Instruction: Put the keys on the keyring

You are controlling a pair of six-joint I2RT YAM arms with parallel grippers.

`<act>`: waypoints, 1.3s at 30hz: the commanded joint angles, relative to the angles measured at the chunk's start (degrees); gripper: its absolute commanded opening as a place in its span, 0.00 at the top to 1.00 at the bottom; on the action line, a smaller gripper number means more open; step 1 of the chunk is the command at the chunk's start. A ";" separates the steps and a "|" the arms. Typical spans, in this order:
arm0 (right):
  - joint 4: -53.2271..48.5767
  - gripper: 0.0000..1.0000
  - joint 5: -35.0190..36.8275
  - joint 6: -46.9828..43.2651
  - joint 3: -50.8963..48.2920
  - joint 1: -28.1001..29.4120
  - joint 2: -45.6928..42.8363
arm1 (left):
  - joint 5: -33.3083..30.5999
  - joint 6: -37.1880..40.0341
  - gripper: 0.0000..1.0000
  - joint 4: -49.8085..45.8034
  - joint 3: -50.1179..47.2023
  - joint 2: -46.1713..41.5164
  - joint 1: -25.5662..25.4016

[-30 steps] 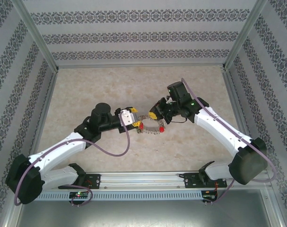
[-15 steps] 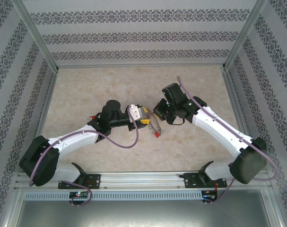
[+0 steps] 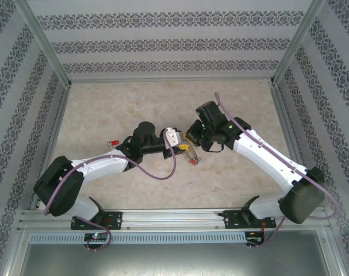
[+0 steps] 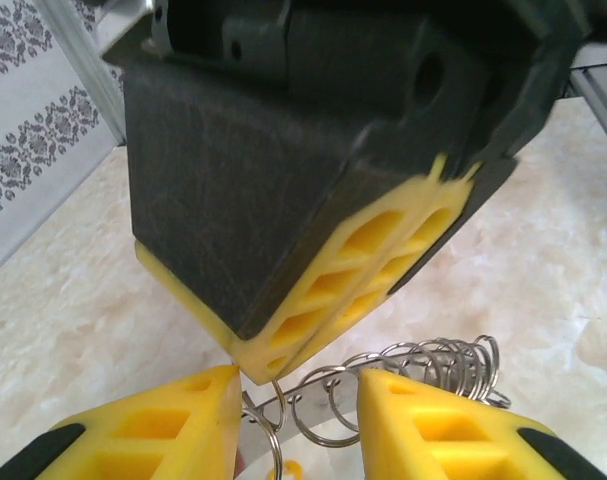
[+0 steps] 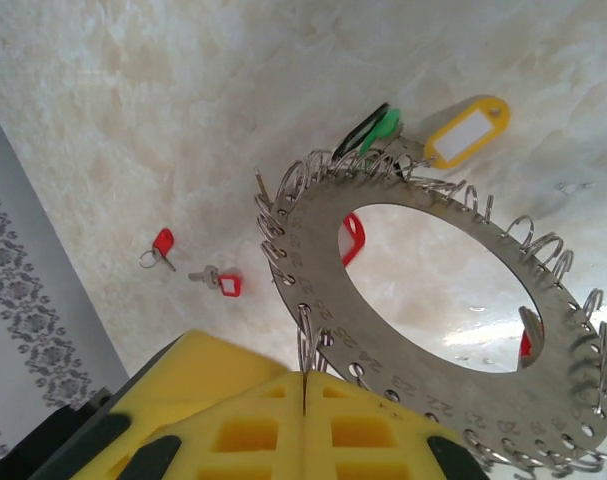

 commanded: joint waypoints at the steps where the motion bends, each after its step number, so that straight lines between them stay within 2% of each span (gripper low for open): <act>1: 2.72 1.00 -1.56 3.49 0.34 0.69 -1.78 | -3.10 -0.07 0.63 4.80 1.00 0.80 -1.07; 3: 3.19 1.00 -2.18 4.67 0.21 0.83 -1.70 | -4.64 -0.21 0.64 5.85 0.59 1.05 -1.17; 5: 3.57 1.00 -2.43 5.57 0.26 1.26 -1.62 | -5.06 -0.26 0.68 7.20 0.12 0.93 -1.28; 11: 3.59 1.00 -2.02 5.95 1.00 2.00 -0.74 | -5.76 0.37 0.98 6.97 0.15 0.75 -1.61; 12: 3.56 1.00 -2.04 5.94 0.97 2.11 -0.66 | -5.89 0.71 1.00 6.70 0.02 0.65 -1.66; 20: 3.67 1.00 -0.19 4.14 -1.23 1.47 -3.41 | -7.56 2.03 1.00 4.78 -1.92 -1.92 -1.63; 22: 3.97 0.90 -0.06 1.45 -2.82 0.26 -5.21 | -7.65 2.04 1.00 3.41 -1.92 -2.82 -1.63; 24: 4.38 0.77 0.30 -5.34 -4.02 -1.20 -7.06 | -7.46 1.75 1.00 2.74 -1.95 -3.85 -1.46; 25: 4.00 0.74 0.66 -9.23 -4.42 -1.76 -8.04 | -6.93 1.34 1.00 2.72 -2.10 -4.37 -1.22; 32: 10.05 0.73 1.32 -33.09 -10.11 -1.84 -18.28 | -1.46 -1.32 1.00 1.20 -1.88 -7.92 1.06; 34: 11.92 0.70 -1.26 -42.28 -11.74 -1.99 -20.24 | 1.33 -1.63 1.00 0.69 -1.47 -8.81 1.68; 36: 12.40 0.67 -6.93 -53.83 -12.51 -2.02 -20.46 | 4.09 -1.22 1.00 -0.86 -0.60 -9.36 2.11; 39: 7.69 0.53 -13.02 -73.03 -11.60 -1.91 -19.57 | 9.19 0.57 1.00 -3.74 0.83 -9.86 2.76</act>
